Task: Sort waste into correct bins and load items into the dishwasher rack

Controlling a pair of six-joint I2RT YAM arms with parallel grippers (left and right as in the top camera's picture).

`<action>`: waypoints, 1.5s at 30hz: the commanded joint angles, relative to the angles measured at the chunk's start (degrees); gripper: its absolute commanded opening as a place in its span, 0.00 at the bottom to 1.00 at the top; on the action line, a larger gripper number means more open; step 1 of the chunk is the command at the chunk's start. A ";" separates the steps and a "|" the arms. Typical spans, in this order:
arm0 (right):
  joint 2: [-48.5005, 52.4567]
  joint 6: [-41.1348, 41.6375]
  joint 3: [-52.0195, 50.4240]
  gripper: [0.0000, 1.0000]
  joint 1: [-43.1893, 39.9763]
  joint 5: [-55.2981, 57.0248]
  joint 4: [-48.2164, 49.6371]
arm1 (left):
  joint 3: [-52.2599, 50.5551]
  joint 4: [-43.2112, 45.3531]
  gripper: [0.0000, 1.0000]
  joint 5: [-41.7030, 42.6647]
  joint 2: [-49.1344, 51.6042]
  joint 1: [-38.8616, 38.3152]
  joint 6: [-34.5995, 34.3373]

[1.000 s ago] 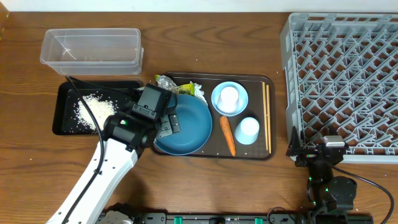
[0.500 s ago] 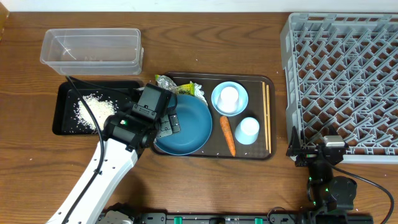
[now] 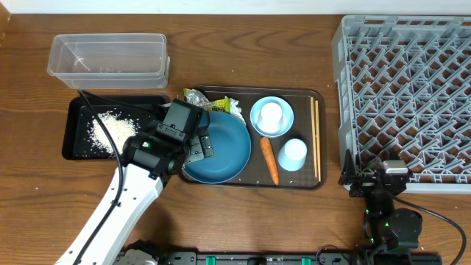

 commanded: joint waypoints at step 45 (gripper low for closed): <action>-0.07 52.00 -0.09 0.99 1.57 -50.77 0.35 | 0.52 -0.28 0.99 -1.31 0.31 0.24 -0.28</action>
